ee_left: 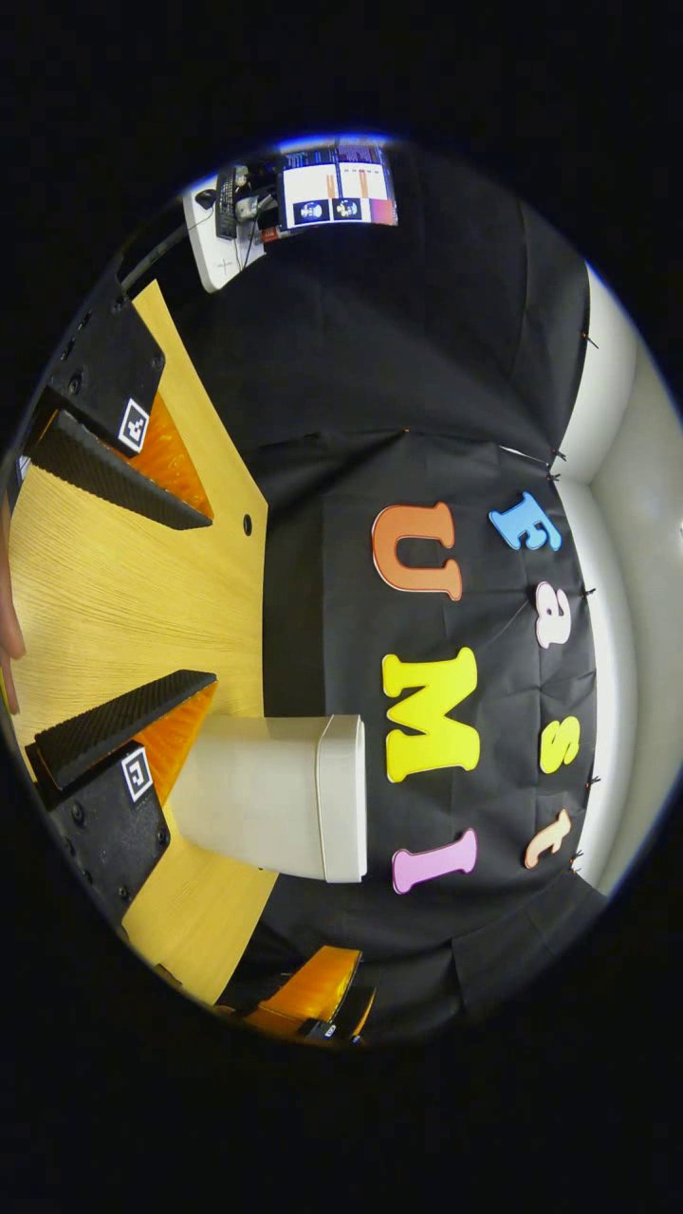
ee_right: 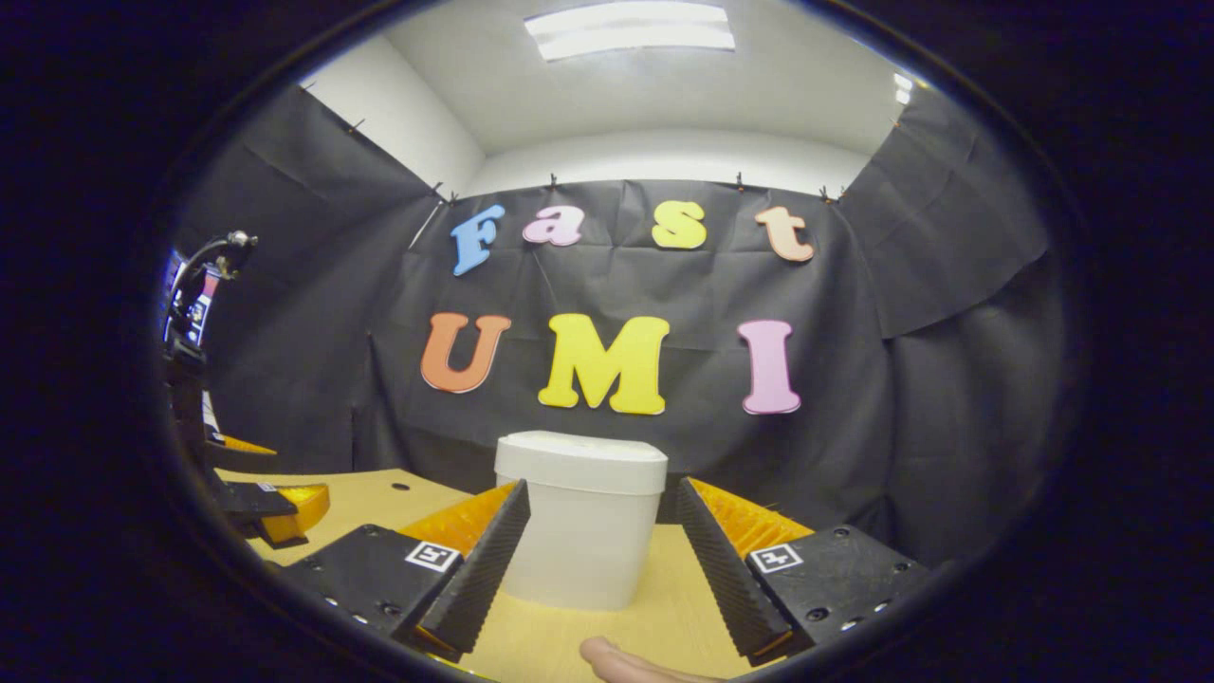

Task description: Press the lid of the desktop garbage bin to open it, pick up the crumpled paper on the desktop and throw it into the bin, then pick up the pop can on the desktop and drop it into the bin, and finally close the garbage bin lid.

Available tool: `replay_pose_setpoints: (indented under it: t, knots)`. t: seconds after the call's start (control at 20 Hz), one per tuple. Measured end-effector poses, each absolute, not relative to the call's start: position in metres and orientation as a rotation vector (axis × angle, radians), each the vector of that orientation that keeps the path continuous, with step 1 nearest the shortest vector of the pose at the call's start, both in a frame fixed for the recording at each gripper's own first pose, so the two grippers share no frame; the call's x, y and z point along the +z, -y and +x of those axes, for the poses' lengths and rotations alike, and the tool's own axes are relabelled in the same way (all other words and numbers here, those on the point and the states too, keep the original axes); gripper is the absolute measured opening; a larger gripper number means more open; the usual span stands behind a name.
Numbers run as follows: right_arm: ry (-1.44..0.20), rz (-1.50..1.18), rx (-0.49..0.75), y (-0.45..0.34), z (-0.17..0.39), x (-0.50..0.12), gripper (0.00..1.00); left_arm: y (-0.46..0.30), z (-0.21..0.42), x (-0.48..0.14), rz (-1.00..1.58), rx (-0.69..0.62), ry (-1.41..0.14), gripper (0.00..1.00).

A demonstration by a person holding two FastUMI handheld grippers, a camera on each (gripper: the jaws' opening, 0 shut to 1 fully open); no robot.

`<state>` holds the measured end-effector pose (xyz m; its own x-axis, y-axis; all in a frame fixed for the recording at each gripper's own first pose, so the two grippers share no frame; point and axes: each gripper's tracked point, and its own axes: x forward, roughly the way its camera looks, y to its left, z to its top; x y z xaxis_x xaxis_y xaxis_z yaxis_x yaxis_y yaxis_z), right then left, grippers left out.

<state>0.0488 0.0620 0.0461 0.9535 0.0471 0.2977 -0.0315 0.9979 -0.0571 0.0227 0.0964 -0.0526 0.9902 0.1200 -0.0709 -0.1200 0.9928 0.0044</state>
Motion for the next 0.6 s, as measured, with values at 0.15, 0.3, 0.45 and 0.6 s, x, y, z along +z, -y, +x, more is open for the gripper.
replay_pose_setpoints:
  t: [0.15, 0.3, 0.45, 0.6]
  knots:
    - [0.285, -0.076, 0.034, -0.051, 0.038, 0.044, 0.95, -0.091, 0.016, -0.046, 0.011, 0.12, -0.055, 0.96]
    - [0.218, -0.05, 0.062, -0.057, 0.034, 0.033, 0.95, -0.081, 0.008, -0.04, 0.025, 0.108, -0.034, 0.96]
    - [0.147, -0.038, 0.024, -0.043, 0.036, 0.024, 0.95, -0.069, 0.003, -0.042, 0.002, 0.072, -0.046, 0.96]
    - [0.125, -0.038, -0.019, -0.034, 0.034, 0.023, 0.95, -0.07, 0.001, -0.037, 0.013, 0.065, -0.04, 0.96]
